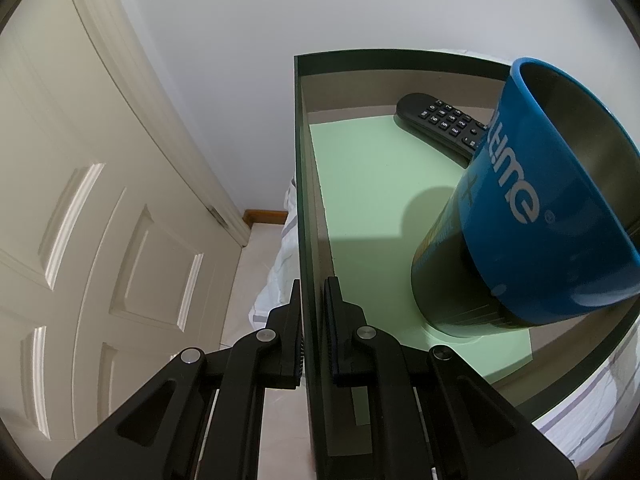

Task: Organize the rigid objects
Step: 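Open the right gripper to release the hair clip inside the box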

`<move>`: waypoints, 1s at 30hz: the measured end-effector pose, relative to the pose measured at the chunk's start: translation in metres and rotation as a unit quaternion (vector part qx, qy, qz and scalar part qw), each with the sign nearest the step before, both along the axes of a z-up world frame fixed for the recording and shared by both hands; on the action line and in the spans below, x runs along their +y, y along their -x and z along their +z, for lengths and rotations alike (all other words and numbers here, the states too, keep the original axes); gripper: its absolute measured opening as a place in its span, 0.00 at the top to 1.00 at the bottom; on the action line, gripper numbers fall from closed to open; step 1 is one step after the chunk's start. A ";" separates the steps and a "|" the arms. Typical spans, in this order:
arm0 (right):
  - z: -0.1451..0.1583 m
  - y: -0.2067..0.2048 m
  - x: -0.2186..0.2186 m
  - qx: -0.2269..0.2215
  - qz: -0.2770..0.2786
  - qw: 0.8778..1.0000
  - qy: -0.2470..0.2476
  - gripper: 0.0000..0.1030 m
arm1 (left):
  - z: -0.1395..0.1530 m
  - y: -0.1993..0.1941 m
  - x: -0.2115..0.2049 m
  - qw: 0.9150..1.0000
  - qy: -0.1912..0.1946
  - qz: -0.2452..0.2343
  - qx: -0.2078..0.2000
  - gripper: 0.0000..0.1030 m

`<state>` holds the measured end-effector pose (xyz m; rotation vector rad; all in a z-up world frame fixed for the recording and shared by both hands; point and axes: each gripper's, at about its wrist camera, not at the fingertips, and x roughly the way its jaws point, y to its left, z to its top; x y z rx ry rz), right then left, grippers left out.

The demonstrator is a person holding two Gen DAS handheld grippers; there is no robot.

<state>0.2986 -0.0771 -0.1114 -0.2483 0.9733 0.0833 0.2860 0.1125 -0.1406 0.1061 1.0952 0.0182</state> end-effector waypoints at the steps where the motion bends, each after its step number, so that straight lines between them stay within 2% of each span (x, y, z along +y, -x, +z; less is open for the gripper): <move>1: -0.003 -0.006 -0.001 0.004 0.004 1.000 0.019 0.46 | 0.000 -0.001 0.000 1.000 -0.001 0.000 0.000 0.93; 8: -0.013 -0.015 0.008 -0.002 0.006 0.996 0.094 0.46 | 0.000 -0.001 -0.003 1.000 -0.005 0.001 0.000 0.93; 13: -0.017 -0.026 0.009 -0.002 0.008 0.997 0.081 0.45 | 0.001 0.000 -0.003 1.000 -0.002 0.000 0.000 0.93; 16: -0.013 -0.030 0.009 -0.004 0.010 0.998 0.056 0.45 | 0.001 0.000 -0.003 1.000 -0.003 -0.001 -0.001 0.93; 20: -0.006 -0.047 0.003 -0.002 0.026 0.998 0.053 0.45 | 0.002 0.000 -0.003 1.000 -0.003 0.000 0.000 0.93; 26: -0.016 -0.068 0.036 0.007 0.054 0.997 0.054 0.43 | 0.003 -0.001 -0.002 1.000 -0.003 0.000 0.001 0.94; 30: -0.017 -0.074 0.034 0.024 0.090 0.995 0.024 0.25 | 0.003 -0.001 -0.003 1.000 -0.002 -0.001 0.002 0.94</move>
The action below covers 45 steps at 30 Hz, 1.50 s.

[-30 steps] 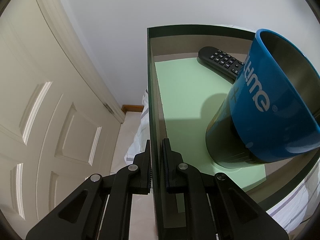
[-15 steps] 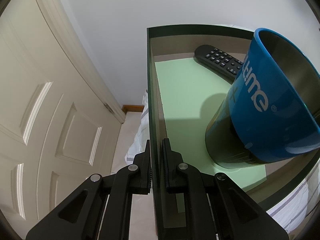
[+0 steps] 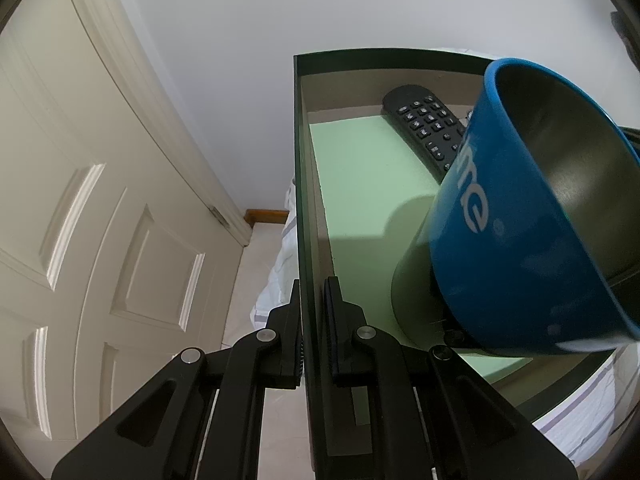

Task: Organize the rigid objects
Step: 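Open the right gripper to release the hair clip inside the box, then withdraw the open right gripper up from the box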

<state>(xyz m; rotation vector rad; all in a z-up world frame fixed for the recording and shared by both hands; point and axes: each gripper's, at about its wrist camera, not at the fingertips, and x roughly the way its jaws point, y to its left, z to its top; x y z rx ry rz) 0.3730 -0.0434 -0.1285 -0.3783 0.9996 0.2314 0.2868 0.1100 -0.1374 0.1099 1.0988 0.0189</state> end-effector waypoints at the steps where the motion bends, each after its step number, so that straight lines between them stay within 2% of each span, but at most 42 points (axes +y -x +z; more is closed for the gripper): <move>1: -0.001 0.000 0.002 0.001 0.006 1.000 0.005 0.25 | 0.000 0.000 0.000 1.000 0.000 0.000 0.000 0.94; 3: -0.010 -0.008 -0.007 0.000 0.014 1.000 0.016 0.25 | 0.000 0.000 0.000 1.000 -0.001 0.000 0.001 0.94; 6: -0.010 -0.011 -0.018 -0.002 0.005 1.000 0.003 0.25 | 0.000 0.000 0.002 1.000 0.000 0.000 0.000 0.94; 13: 0.011 0.007 -0.065 -0.029 -0.044 0.999 0.006 0.25 | -0.001 0.000 0.002 1.000 0.000 -0.001 0.000 0.94; 16: 0.021 0.015 -0.067 -0.025 -0.041 0.999 -0.013 0.25 | -0.001 0.000 0.002 1.000 0.000 -0.001 0.000 0.94; 21: 0.007 0.012 -0.055 -0.023 -0.017 0.999 0.043 0.25 | -0.001 0.000 0.002 1.000 -0.001 -0.001 0.000 0.94; 24: 0.006 0.007 -0.052 -0.032 -0.038 0.996 0.068 0.27 | -0.001 0.000 0.002 1.000 0.000 -0.001 0.000 0.94; 26: 0.010 0.006 -0.057 -0.034 -0.049 0.997 0.055 0.27 | -0.002 -0.001 0.004 1.000 0.002 -0.001 0.001 0.94; 28: 0.013 0.008 -0.053 -0.045 -0.046 0.996 0.065 0.25 | -0.002 -0.001 0.005 1.000 0.004 -0.002 0.000 0.94; 30: 0.015 0.012 -0.048 -0.035 -0.027 0.998 0.042 0.25 | -0.002 -0.001 0.006 1.000 0.004 -0.002 0.000 0.94; 32: 0.021 0.015 -0.050 -0.014 -0.006 1.000 -0.020 0.25 | -0.002 0.000 0.006 1.000 0.004 -0.002 0.000 0.94; 36: 0.031 0.017 -0.064 0.015 -0.008 0.992 -0.123 0.25 | -0.002 -0.001 0.006 1.000 0.003 -0.003 0.000 0.94; 37: 0.031 0.017 -0.065 0.023 -0.009 0.991 -0.132 0.25 | -0.002 -0.001 0.006 1.000 0.003 -0.002 0.000 0.94; 42: 0.028 0.019 -0.066 0.034 -0.023 0.990 -0.133 0.25 | -0.003 0.000 0.004 1.000 0.000 -0.003 0.000 0.94; 45: 0.020 0.019 -0.058 0.022 -0.032 0.996 -0.081 0.25 | -0.003 0.000 0.003 1.000 -0.001 -0.003 0.000 0.94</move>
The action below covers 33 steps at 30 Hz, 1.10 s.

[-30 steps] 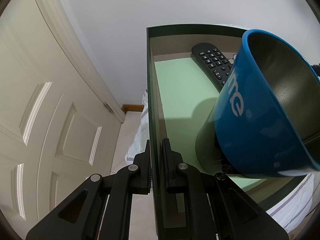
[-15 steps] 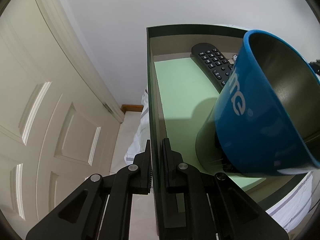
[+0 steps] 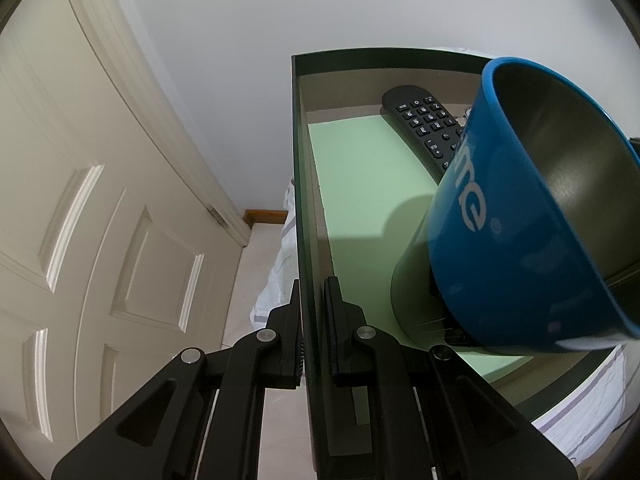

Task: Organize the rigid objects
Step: 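Withdraw the open right gripper up from the box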

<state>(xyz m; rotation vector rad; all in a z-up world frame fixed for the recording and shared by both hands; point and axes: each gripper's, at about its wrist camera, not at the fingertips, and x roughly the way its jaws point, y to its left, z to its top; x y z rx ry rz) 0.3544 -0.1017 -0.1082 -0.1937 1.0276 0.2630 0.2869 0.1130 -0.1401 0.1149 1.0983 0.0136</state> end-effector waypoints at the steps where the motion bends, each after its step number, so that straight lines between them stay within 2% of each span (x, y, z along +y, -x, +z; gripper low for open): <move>1: -0.007 -0.004 0.002 0.001 -0.002 1.000 0.011 0.25 | 0.000 0.000 0.000 1.000 -0.001 0.000 0.000 0.94; 3: -0.009 -0.006 0.004 0.004 -0.003 1.000 0.009 0.25 | 0.000 0.000 -0.001 1.000 0.000 0.000 0.000 0.94; 6: -0.004 -0.005 -0.001 0.014 -0.004 0.999 -0.045 0.25 | 0.000 0.000 -0.001 1.000 0.001 0.000 0.000 0.94; 7: -0.003 -0.003 0.002 0.014 -0.001 0.999 -0.041 0.25 | 0.000 0.000 -0.001 1.000 0.001 -0.001 0.001 0.94; 12: -0.009 -0.007 0.016 -0.025 -0.025 0.995 0.091 0.25 | 0.001 0.000 -0.001 1.000 0.001 -0.001 0.001 0.94; 16: -0.018 -0.013 0.018 -0.027 -0.030 0.989 0.145 0.25 | 0.000 -0.001 0.001 1.000 0.002 -0.001 0.001 0.94; 19: -0.020 -0.017 0.017 -0.042 -0.047 0.979 0.194 0.25 | 0.000 -0.001 0.002 1.000 0.003 -0.001 0.001 0.94; 30: -0.012 -0.009 0.020 -0.089 -0.079 0.961 0.251 0.24 | 0.000 -0.001 0.005 1.000 0.008 0.000 0.000 0.94; 33: -0.001 -0.002 0.010 -0.097 -0.095 0.965 0.223 0.24 | -0.001 -0.001 0.004 1.000 0.007 0.000 0.000 0.94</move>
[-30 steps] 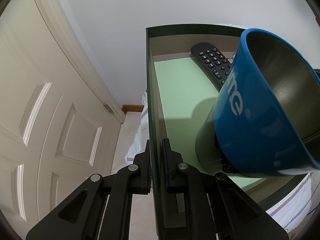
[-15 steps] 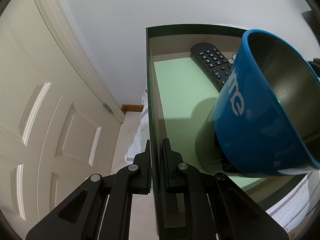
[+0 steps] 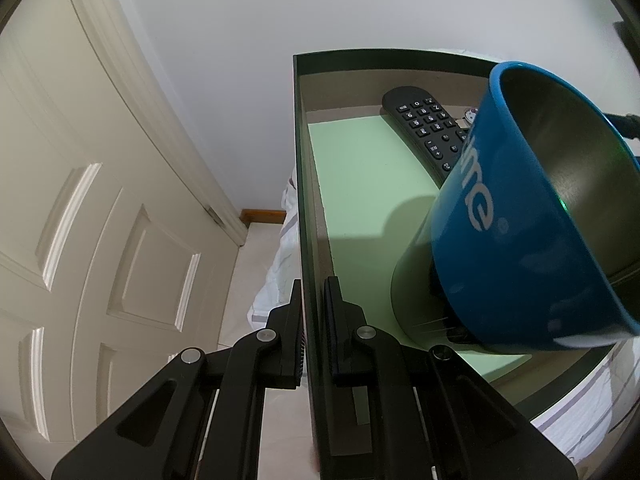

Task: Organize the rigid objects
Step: 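Withdraw the open right gripper up from the box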

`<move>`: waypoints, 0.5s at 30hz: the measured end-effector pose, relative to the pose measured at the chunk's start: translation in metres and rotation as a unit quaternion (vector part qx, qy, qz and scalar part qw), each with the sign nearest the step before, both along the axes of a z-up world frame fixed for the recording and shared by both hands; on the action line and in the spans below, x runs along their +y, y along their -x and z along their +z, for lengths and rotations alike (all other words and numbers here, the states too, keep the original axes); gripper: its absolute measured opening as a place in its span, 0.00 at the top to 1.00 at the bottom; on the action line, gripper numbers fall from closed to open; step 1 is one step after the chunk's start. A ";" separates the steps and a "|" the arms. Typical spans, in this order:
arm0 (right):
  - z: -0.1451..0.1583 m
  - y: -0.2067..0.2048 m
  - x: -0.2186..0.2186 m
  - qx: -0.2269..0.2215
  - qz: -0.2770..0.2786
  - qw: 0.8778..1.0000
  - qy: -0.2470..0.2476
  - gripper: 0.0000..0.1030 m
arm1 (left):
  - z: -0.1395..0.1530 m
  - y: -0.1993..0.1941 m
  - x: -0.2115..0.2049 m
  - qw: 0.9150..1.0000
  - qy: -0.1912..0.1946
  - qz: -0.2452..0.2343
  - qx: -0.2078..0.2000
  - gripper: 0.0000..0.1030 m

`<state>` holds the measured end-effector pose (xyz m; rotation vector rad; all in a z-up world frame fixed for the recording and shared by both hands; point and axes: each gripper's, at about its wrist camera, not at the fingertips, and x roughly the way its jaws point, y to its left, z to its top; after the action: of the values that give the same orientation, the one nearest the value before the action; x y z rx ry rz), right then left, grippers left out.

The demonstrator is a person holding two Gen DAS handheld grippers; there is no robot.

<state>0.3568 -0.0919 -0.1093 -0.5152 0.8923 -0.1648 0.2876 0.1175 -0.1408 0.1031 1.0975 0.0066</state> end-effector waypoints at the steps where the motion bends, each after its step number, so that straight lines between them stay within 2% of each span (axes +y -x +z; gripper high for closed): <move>1: 0.001 0.001 0.001 -0.006 -0.005 1.000 0.008 0.24 | 0.000 0.000 0.000 1.000 0.000 0.000 0.000 0.94; 9: 0.024 0.022 -0.015 -0.026 0.003 0.999 -0.040 0.24 | 0.000 -0.001 -0.002 1.000 0.001 0.002 0.001 0.94; 15: 0.039 0.044 -0.008 -0.047 0.019 0.997 -0.061 0.24 | -0.001 -0.002 -0.004 1.000 -0.002 0.003 0.002 0.93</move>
<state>0.3129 -0.1002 -0.0701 -0.4076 0.7946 -0.0987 0.2898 0.1136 -0.1415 0.1032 1.1025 0.0127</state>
